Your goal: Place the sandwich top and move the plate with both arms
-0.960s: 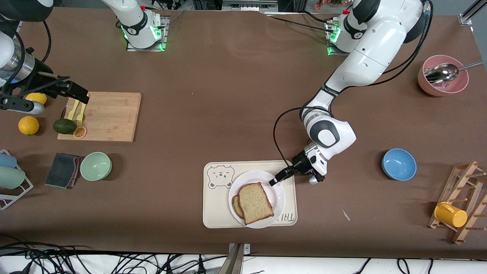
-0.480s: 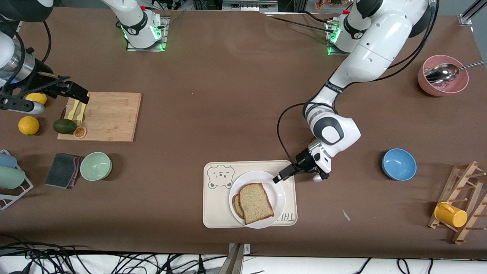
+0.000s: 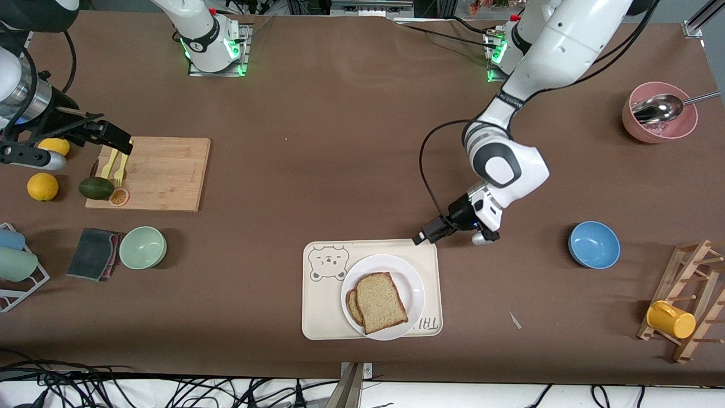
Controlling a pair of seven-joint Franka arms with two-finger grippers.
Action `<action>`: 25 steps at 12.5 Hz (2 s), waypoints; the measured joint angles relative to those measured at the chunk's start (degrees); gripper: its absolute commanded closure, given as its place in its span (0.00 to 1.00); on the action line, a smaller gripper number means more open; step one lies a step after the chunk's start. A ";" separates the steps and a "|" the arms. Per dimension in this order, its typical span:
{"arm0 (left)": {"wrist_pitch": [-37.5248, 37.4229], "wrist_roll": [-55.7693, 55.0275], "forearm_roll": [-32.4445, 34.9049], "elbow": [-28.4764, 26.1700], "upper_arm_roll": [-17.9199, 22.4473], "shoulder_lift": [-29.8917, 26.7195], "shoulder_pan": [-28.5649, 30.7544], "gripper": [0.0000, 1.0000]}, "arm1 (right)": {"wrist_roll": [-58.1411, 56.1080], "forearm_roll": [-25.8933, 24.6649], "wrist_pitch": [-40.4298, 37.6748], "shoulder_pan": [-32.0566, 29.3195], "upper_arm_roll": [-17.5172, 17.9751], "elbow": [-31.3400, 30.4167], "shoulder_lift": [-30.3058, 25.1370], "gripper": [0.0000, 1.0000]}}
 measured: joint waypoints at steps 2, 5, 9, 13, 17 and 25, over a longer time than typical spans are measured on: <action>0.26 0.05 4.47 -6.37 -0.08 -4.99 1.28 0.01 | 0.00 0.00 0.00 0.00 0.00 0.01 0.00 0.00; 0.09 -0.03 14.85 -13.72 -0.18 -9.78 3.89 0.00 | -0.02 0.00 0.00 0.00 0.01 0.08 0.00 0.00; 0.11 -0.11 29.42 -20.85 -0.09 -15.01 6.00 0.00 | -0.02 0.00 0.01 0.01 0.05 1.10 0.00 0.00; -13.65 -0.37 51.64 -21.23 6.79 -18.35 11.59 0.00 | -0.02 0.00 0.00 0.02 0.05 1.16 0.00 0.00; -28.04 -11.15 69.63 -15.78 12.62 -22.93 12.94 0.00 | -0.02 0.00 0.02 0.03 0.06 1.16 0.04 0.00; -43.48 -47.58 92.54 -7.56 12.79 -30.59 12.97 0.00 | 0.13 0.02 0.23 1.24 0.43 1.16 1.42 0.00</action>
